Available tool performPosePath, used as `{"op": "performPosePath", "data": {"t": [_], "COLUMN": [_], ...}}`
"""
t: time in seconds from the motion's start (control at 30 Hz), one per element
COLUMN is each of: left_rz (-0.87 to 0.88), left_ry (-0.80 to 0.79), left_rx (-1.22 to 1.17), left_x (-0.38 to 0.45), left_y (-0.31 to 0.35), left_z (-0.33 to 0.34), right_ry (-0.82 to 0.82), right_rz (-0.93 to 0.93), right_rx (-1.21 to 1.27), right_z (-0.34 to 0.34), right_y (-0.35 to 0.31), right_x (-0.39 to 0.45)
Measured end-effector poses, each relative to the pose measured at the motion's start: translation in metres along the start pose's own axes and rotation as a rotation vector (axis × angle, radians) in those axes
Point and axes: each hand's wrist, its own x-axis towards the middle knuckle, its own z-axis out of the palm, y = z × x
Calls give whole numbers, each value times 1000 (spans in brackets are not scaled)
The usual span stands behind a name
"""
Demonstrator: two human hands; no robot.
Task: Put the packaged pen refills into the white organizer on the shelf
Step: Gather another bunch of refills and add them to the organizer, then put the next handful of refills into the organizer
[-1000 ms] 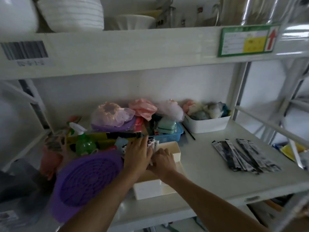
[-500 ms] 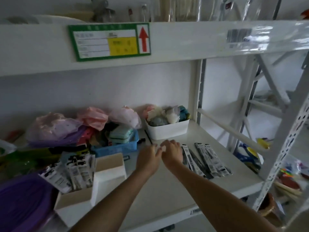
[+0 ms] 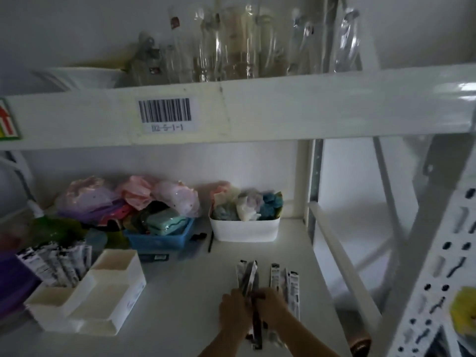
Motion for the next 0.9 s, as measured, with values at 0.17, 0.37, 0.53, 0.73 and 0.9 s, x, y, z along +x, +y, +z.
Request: {"op": "performPosePath", "data": {"t": [0.17,0.37,0.53,0.73,0.9], "left_rz": [-67,47,107,305,417], "left_ry": [71,-60,354,421,412], "left_rx": [-445,-694,-216,-492,-403], "left_x": [3,-6,-25,-29,-14], "left_y": [-10,-11,-48,-124,-214], "left_z": [-21,-53,-99,-172,-235], "right_ry": [106,-26,-156,-65,-28], "right_rz": [-125,-217,-413,-582,-656], "right_rx": [76,197,226,167,155], "right_z": [-2,-4,18,81,151], "right_y": [-9,-61,-121,-200,-261], "right_x": [-7,-11,-17,-31,-34]}}
